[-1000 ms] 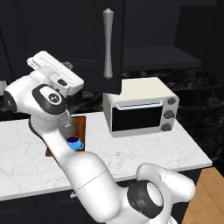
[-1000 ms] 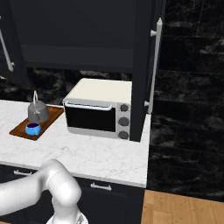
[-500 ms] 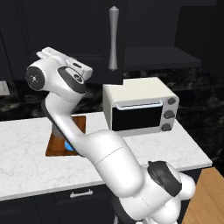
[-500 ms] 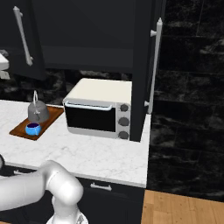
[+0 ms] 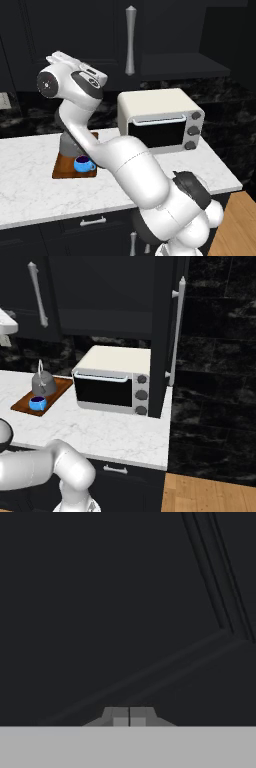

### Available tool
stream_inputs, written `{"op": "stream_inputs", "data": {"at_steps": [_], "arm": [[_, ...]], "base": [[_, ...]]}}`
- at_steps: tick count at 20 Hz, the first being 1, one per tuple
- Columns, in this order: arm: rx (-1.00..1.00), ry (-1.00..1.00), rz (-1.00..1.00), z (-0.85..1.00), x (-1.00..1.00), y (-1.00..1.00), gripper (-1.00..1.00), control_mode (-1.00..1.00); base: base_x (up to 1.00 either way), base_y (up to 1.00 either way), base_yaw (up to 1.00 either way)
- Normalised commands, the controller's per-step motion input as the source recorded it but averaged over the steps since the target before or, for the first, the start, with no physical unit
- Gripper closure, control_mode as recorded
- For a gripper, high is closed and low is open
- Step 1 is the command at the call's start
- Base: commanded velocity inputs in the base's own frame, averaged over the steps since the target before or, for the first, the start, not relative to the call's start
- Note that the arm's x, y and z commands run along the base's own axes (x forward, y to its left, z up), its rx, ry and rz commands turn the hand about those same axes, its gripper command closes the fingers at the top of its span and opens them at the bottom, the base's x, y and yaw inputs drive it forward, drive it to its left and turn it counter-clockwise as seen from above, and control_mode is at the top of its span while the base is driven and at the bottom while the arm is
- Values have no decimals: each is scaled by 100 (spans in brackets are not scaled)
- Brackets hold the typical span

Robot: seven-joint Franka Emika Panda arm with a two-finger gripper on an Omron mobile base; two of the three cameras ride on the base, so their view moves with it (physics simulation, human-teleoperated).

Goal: Pick the kettle from the counter and place it on the tray. Then pick the mug from the cabinet and place it on the tray. Then close the cabinet doors.

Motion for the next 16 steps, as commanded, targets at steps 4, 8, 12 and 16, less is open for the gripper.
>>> {"op": "stream_inputs", "data": {"at_steps": [4, 8, 12, 16], "arm": [[2, 0, 0, -9, 47, -6, 100, -100], [2, 0, 0, -6, 52, -6, 100, -100], [2, 0, 0, -3, 49, -7, 100, -100], [4, 1, 7, -1, 61, -23, 100, -100]], "base": [[0, 0, 0], [0, 0, 0], [0, 0, 0], [0, 0, 0]]}}
